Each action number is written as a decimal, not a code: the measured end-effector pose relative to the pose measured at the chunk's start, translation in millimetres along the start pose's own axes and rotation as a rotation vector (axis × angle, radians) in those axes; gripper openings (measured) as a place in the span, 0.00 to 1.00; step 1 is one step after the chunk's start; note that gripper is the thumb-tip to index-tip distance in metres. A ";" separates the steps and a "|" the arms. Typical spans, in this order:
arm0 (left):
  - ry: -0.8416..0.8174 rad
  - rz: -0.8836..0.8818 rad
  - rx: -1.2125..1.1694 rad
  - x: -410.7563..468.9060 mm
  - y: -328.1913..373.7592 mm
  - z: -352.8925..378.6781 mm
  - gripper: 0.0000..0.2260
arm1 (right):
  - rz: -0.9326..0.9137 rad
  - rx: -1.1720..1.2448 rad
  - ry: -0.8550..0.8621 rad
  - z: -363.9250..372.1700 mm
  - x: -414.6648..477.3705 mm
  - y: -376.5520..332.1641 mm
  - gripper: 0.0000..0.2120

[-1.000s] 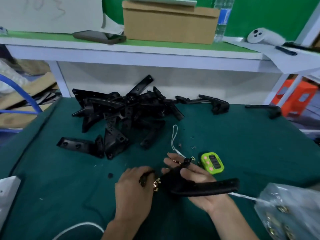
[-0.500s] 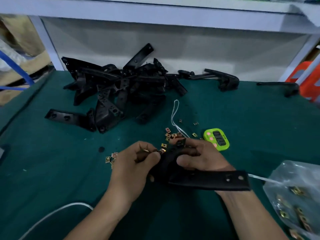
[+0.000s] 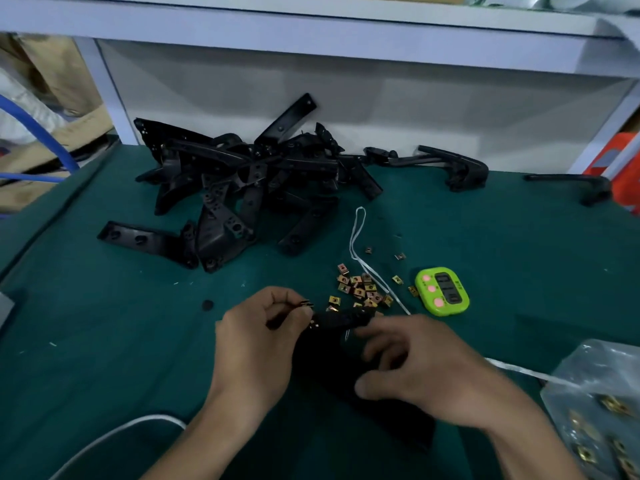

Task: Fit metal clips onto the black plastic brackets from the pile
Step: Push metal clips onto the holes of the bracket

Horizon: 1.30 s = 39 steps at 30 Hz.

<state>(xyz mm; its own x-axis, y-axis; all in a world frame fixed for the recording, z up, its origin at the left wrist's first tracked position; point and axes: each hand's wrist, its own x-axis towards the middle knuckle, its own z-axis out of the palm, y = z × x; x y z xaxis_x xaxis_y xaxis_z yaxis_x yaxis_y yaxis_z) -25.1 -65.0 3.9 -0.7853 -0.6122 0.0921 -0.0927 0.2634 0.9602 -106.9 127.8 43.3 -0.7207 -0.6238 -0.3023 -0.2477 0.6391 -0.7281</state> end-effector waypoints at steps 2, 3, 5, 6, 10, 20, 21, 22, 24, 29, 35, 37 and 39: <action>0.028 0.011 0.019 0.1 -0.8 1.1 0.09 | 0.013 -0.159 0.138 16.5 -2.4 -12.6 0.30; 0.027 0.000 0.008 0.2 -1.3 1.5 0.09 | 0.012 -0.244 0.199 26.3 -2.7 -18.8 0.31; -0.011 -0.049 -0.060 0.1 -2.6 2.4 0.08 | 0.016 -0.439 0.262 44.8 -0.4 -26.9 0.33; -0.033 -0.074 -0.102 0.3 -2.9 2.8 0.08 | 0.019 -0.510 0.270 52.2 1.8 -28.2 0.34; -0.019 -0.106 -0.227 3.9 -2.5 1.0 0.08 | -0.028 -0.465 0.336 54.9 6.6 -23.9 0.21; -0.134 -0.095 -0.316 5.2 3.0 -2.9 0.13 | -0.170 0.187 0.655 16.8 6.9 -4.6 0.09; -0.150 -0.091 -0.303 4.5 3.8 -2.4 0.13 | -0.237 0.232 0.657 20.5 6.7 -8.0 0.05; -0.162 -0.089 -0.293 4.0 4.8 -2.0 0.13 | -0.296 0.267 0.620 25.4 6.4 -11.7 0.02; -0.186 -0.080 -0.274 2.8 6.8 -2.9 0.12 | -0.342 0.313 0.514 34.9 6.0 -16.0 0.03; -0.287 0.011 -0.240 1.0 10.2 -10.0 0.12 | -0.327 0.389 0.383 42.1 8.7 -18.0 0.05; -0.389 0.014 -0.222 1.0 10.1 -11.3 0.13 | -0.287 0.578 0.239 33.8 11.7 -13.9 0.06; -0.415 0.011 -0.233 0.2 11.1 -10.5 0.13 | -0.282 0.609 0.204 31.7 11.6 -13.2 0.09; -0.414 0.001 -0.250 0.9 12.1 -9.5 0.13 | -0.289 0.631 0.193 31.1 11.5 -13.4 0.09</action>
<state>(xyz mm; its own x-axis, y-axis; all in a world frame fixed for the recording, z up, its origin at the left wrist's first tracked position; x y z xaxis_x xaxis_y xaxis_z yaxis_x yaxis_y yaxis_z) -21.1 -69.5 18.1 -0.9676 -0.2509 0.0293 0.0185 0.0452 0.9988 -91.7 98.1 30.5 -0.7987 -0.6011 0.0280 -0.0669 0.0426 -0.9968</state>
